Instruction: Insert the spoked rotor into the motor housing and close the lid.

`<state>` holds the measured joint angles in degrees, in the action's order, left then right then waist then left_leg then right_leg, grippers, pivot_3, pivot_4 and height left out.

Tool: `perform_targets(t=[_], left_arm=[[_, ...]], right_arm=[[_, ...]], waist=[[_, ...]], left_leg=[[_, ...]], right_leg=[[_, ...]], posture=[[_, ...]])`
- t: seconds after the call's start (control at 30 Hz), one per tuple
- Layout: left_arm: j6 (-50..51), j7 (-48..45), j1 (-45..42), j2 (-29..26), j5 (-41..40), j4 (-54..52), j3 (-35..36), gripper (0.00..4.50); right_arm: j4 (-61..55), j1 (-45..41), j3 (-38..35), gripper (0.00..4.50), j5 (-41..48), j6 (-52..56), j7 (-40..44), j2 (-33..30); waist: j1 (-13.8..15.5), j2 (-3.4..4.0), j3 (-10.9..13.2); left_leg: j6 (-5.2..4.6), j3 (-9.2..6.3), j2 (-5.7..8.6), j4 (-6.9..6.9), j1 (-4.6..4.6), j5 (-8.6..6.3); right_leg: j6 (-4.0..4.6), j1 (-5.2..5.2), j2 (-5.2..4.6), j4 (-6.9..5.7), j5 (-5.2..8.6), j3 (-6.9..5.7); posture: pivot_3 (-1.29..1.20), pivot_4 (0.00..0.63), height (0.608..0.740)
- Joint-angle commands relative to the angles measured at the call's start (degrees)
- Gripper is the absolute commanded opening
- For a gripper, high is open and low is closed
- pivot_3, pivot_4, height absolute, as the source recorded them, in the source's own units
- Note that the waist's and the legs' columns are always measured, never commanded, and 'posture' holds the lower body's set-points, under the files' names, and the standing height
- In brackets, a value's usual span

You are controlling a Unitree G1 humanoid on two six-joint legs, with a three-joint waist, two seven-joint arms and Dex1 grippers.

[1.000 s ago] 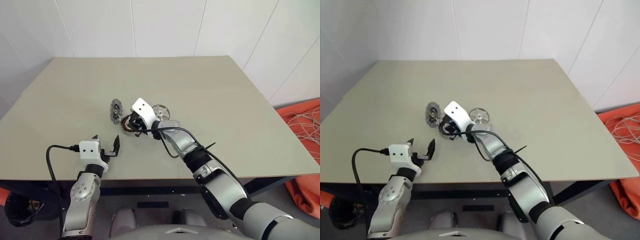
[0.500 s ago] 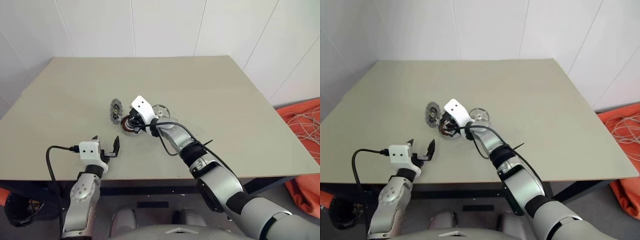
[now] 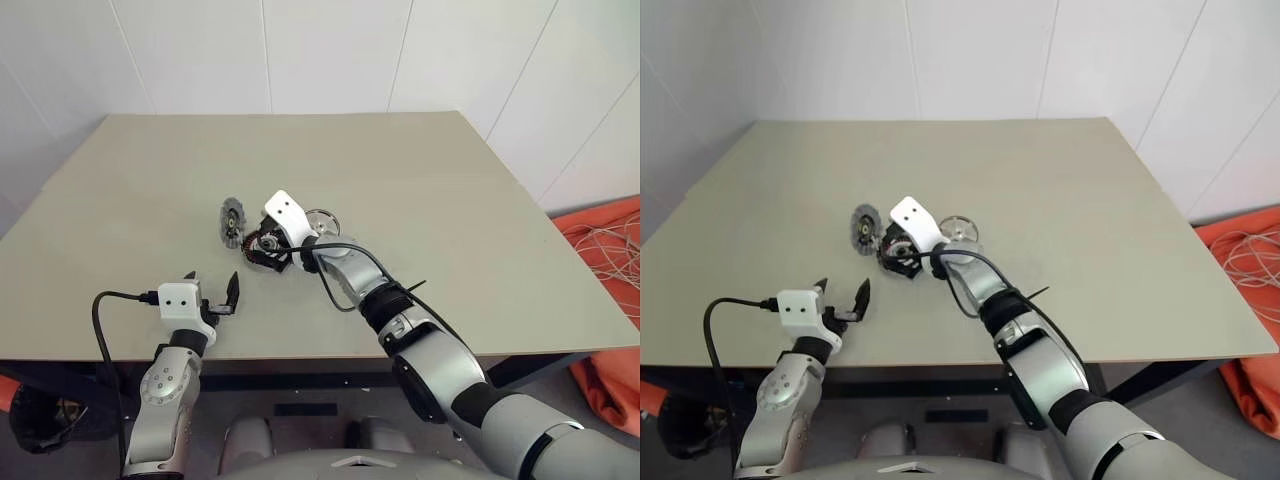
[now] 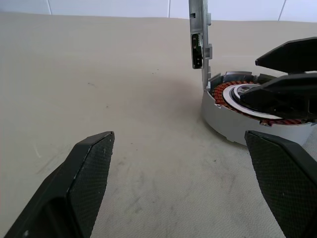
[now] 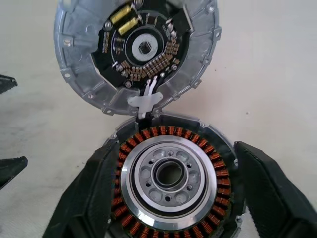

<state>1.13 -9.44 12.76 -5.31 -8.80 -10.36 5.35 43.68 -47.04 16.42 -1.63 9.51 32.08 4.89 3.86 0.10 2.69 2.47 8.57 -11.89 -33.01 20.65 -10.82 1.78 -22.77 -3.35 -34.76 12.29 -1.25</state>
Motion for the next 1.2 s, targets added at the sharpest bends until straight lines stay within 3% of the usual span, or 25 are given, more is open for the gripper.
perform_targets(t=[0.03,0.3,0.33,0.6,1.2], left_arm=[[-1.08,-0.04,-0.4,-0.1,-0.1,-0.98,0.19,4.5],[-0.92,-0.32,-0.78,-0.12,-0.36,-0.52,0.19,4.5],[-0.88,-0.36,-0.87,-0.14,-0.41,-0.43,0.21,4.5],[-0.55,-0.44,-0.91,-0.05,-0.48,-0.4,0.05,4.5],[-0.59,-0.2,-0.94,0.12,-0.37,-0.59,-0.02,4.5]], right_arm=[[-8.53,0.91,-1.27,3.02,1.88,1.83,2.46,-1.02],[-25.08,7.22,1.58,0.13,1.21,12.64,4.19,-4.05],[-26.33,7.82,2.63,0.03,0.46,13.75,3.91,-4.23],[-26.26,7.08,6.14,0.03,-2.52,18.11,1.24,-3.54],[-9.59,-0.03,3.53,0.03,-3.04,10.67,-3.26,-0.92]], waist=[[0.03,-0.01,0.0],[0.05,-0.02,-0.01],[0.01,-0.02,-0.01],[0.03,-0.02,0.0],[0.0,0.0,0.0]], left_leg=[[0.0,0.0,0.0,0.0,0.0,0.0],[0.01,0.0,0.01,0.0,-0.01,0.0],[0.01,0.0,0.01,0.0,-0.03,0.0],[0.03,0.0,0.01,0.0,-0.04,0.02],[0.04,0.0,0.01,0.0,-0.02,0.02]], right_leg=[[0.0,0.0,0.0,0.0,0.0,0.0],[-0.01,0.02,0.01,0.0,0.0,0.0],[-0.01,0.02,0.02,0.0,0.0,0.0],[-0.32,0.02,0.02,-0.01,0.19,0.01],[-0.01,0.0,0.02,-0.01,0.01,0.0]], posture=[[0.0,0.0,0.74],[0.0,0.0,0.74],[0.0,0.0,0.74],[0.0,0.0,0.74],[0.0,0.0,0.74]])
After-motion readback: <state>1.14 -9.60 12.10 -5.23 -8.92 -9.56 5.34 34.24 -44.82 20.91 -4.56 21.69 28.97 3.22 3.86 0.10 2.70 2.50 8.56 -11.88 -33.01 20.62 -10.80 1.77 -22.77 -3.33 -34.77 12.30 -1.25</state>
